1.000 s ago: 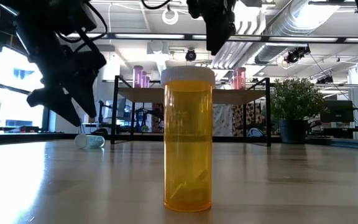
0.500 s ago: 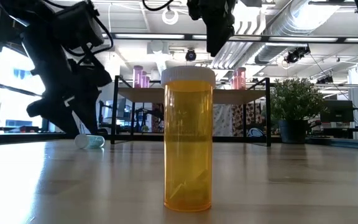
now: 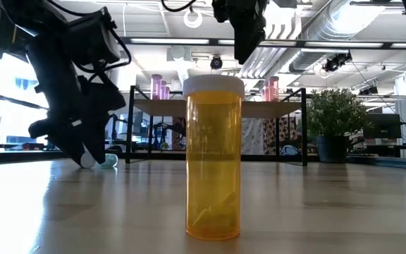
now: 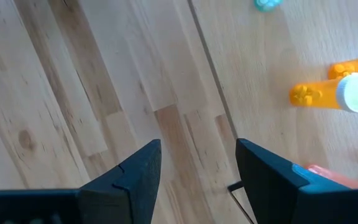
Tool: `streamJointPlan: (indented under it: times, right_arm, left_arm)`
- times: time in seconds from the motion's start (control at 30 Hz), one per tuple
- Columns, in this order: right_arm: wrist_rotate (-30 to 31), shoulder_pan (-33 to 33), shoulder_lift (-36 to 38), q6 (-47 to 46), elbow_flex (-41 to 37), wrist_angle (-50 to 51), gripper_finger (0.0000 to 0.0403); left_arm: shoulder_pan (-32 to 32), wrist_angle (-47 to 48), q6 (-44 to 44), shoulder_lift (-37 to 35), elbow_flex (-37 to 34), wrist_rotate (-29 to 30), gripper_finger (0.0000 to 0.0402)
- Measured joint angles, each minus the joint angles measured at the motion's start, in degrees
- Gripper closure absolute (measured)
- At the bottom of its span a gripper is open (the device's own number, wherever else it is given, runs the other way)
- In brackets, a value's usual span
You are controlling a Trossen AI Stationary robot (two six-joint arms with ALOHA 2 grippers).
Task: Pick and place medicine bottles onto shelf by color
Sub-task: Put the blue pill bottle on the shelf aligned with the blue pill bottles
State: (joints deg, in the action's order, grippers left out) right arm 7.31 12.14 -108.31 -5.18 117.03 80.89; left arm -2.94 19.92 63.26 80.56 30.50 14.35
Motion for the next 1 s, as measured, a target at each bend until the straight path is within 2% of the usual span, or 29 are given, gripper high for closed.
streamJointPlan:
  times: [0.3, 0.5, 0.73, 0.9, 1.0]
  right_arm:
    - [0.0, 0.0, 0.0, 0.3, 0.0, -0.76, 0.0206]
    - [-1.07, 0.0, 0.0, 1.2, 0.0, -3.83, 0.0206]
    - [-10.23, -0.02, -0.02, 4.13, 0.0, -7.55, 0.0206]
    - [-19.13, -0.02, -0.02, 6.21, 0.0, -9.34, 0.0206]
    - [-22.41, -0.02, -0.02, 6.71, 0.0, -9.32, 0.0206]
  left_arm:
    - [-0.04, -0.21, -2.7, 0.08, -0.04, -1.39, 0.0275]
    - [-0.04, 1.49, -7.75, 0.23, 1.84, -5.79, 0.0292]
    - [0.12, 13.09, -20.55, 0.23, 9.81, -10.28, 0.0281]
    - [1.62, 23.19, -32.13, 0.21, 17.24, -9.71, 0.0282]
    - [3.17, 28.77, -38.98, 0.21, 21.96, -8.02, 0.0284]
